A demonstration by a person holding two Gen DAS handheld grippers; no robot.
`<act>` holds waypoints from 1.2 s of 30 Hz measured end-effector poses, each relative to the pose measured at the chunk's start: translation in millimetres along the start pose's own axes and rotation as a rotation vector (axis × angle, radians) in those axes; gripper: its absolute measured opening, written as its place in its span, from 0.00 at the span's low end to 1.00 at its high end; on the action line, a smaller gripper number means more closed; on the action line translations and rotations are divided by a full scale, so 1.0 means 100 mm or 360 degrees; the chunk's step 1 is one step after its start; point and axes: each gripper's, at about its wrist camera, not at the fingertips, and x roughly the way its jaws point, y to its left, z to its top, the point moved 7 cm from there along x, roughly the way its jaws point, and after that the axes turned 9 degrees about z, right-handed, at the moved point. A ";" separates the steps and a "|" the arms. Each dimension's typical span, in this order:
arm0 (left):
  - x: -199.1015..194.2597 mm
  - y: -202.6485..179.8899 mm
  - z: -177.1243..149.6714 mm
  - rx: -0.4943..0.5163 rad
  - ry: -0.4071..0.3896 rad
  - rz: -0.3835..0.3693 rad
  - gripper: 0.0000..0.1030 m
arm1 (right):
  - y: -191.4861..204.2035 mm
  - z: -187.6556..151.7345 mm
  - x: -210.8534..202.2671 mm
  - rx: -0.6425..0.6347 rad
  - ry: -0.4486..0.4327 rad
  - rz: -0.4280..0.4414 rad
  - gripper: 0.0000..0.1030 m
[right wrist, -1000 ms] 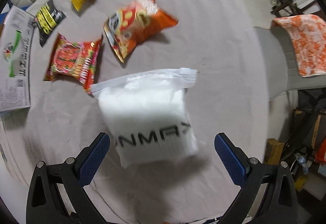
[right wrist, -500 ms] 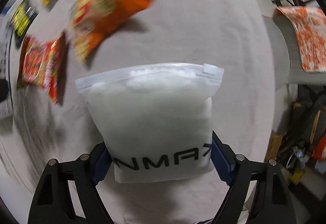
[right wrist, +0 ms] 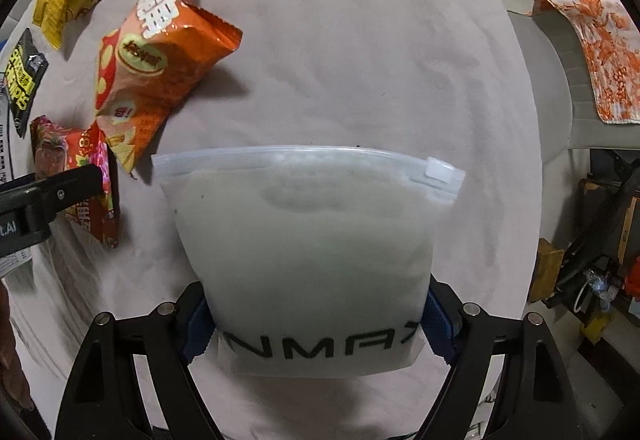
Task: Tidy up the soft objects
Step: 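Grasp the white NMAX bag with the right tool while the left tool grasps the red floral pack, then carry both packs over the cardboard box and lower them inside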
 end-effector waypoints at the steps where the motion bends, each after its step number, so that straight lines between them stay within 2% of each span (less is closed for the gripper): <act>1: 0.00 0.00 0.00 0.0008 -0.0010 0.0008 0.99 | -0.02 -0.03 0.04 0.0005 0.0002 -0.0012 0.84; 5: 0.01 -0.16 -0.01 0.0076 -0.0092 0.0096 0.99 | 0.04 -0.01 0.24 0.0017 0.0005 -0.0057 0.83; 9: 0.13 -0.32 -0.01 0.0148 -0.0137 0.0183 0.98 | -0.03 -0.10 0.31 0.0048 -0.0001 -0.0046 0.81; 11: 0.15 -0.36 -0.02 0.0140 -0.0150 0.0195 0.93 | -0.13 -0.10 0.35 0.0055 -0.0008 -0.0028 0.78; 13: 0.14 -0.41 -0.05 0.0127 -0.0164 0.0191 0.86 | -0.14 -0.12 0.35 0.0063 -0.0015 -0.0010 0.76; 19: -0.05 -0.40 -0.34 0.0070 -0.0204 0.0174 0.86 | -0.19 -0.38 0.33 0.0082 -0.0037 0.0026 0.72; 20: -0.08 -0.38 -0.40 0.0062 -0.0220 0.0180 0.86 | -0.37 -0.35 0.30 0.0079 -0.0040 0.0037 0.72; 22: -0.16 -0.35 -0.51 0.0033 -0.0254 0.0184 0.86 | -0.41 -0.45 0.28 0.0077 -0.0055 0.0050 0.72; 27: -0.38 -0.27 -0.63 -0.0028 -0.0331 0.0189 0.86 | -0.39 -0.46 0.27 0.0066 -0.0114 0.0082 0.72; 31: -0.63 -0.22 -0.76 -0.0079 -0.0396 0.0145 0.86 | -0.35 -0.60 0.11 0.0038 -0.0195 0.0095 0.72; 32: -0.70 -0.20 -0.77 -0.0087 -0.0421 0.0137 0.86 | -0.25 -0.53 0.03 0.0025 -0.0220 0.0098 0.72; 36: -1.04 -0.14 -0.86 -0.0116 -0.0510 0.0108 0.85 | -0.19 -0.77 -0.15 -0.0023 -0.0294 0.0094 0.71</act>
